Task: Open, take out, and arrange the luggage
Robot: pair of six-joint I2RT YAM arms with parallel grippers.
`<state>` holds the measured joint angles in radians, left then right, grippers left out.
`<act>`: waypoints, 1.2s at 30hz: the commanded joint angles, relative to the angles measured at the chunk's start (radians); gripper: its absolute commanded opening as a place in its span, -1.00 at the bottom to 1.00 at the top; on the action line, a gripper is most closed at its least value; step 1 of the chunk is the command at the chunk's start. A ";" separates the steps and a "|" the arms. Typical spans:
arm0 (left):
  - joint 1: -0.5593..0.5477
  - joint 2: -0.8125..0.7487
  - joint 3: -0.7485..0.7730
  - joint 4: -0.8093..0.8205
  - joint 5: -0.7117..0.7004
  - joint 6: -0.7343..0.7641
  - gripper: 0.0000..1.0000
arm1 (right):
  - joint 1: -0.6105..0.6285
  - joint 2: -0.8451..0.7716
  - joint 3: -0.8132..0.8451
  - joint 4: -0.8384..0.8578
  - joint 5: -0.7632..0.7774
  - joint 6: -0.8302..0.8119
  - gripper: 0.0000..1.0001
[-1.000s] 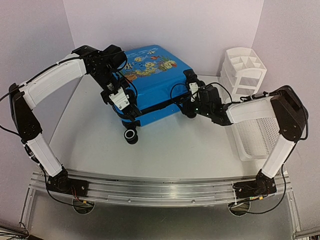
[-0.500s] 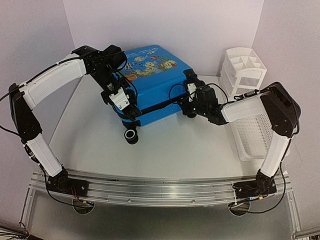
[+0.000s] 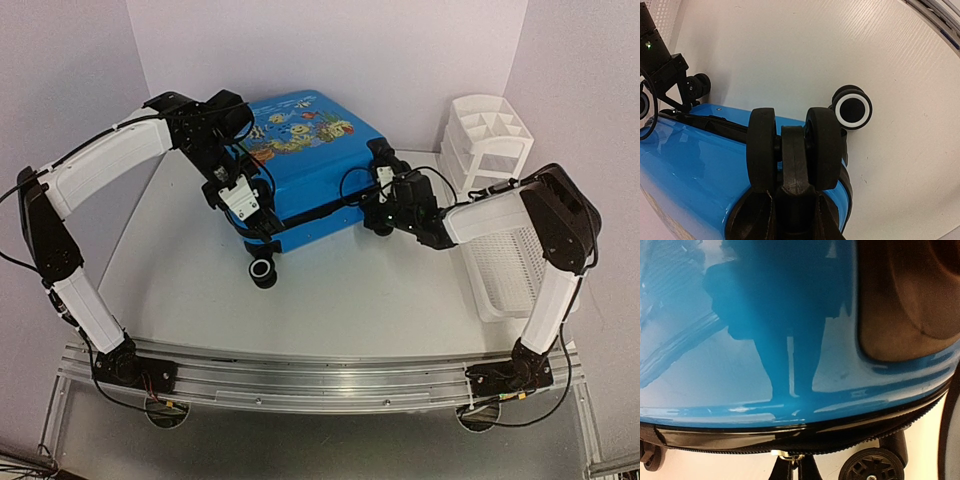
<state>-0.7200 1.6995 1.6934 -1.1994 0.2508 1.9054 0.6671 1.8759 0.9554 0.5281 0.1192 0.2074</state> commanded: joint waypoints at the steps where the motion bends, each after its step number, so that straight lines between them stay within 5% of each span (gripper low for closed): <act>1: -0.009 -0.063 0.015 0.099 0.083 -0.031 -1.00 | 0.053 -0.030 0.031 0.033 -0.068 -0.003 -1.00; 18: -0.007 -0.060 0.024 0.167 0.106 -0.065 -1.00 | 0.402 0.096 0.217 0.002 -0.014 -0.019 -1.00; 26: -0.007 -0.070 0.018 0.175 0.119 -0.069 -1.00 | 0.460 0.203 0.317 0.054 -0.070 0.056 -1.00; 36: -0.008 -0.090 -0.018 0.213 0.144 -0.130 -1.00 | 0.458 0.170 0.189 0.287 0.065 0.172 -1.00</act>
<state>-0.7193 1.6772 1.6664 -1.1508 0.2789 1.8598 1.0995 2.0731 1.1829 0.6167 0.1513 0.3141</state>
